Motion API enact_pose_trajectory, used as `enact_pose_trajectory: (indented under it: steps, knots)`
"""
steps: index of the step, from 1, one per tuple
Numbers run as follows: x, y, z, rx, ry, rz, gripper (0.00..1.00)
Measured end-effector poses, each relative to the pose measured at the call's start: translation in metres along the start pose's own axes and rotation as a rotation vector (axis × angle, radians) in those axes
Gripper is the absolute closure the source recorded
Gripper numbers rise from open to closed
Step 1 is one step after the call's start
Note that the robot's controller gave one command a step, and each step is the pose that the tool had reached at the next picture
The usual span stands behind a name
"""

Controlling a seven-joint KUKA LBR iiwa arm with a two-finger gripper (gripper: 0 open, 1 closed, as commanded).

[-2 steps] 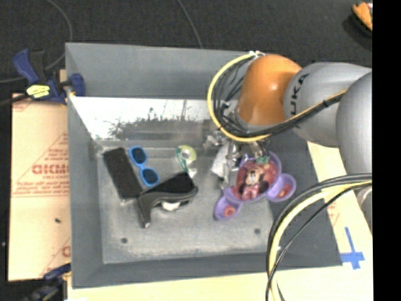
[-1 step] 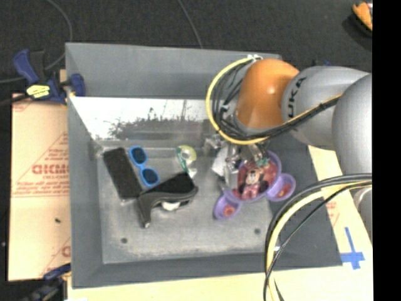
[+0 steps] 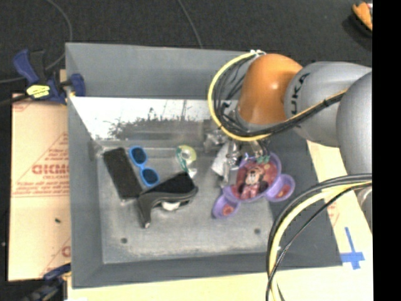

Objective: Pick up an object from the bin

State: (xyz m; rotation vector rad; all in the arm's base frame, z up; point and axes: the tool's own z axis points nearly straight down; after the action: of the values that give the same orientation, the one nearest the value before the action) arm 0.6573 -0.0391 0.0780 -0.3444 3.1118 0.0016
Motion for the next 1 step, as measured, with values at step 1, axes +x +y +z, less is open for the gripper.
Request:
enact_pose_trajectory:
  steps: [1]
  knots:
    - [0.0038,-0.0149,0.0053,0.004,0.001,-0.200,0.00]
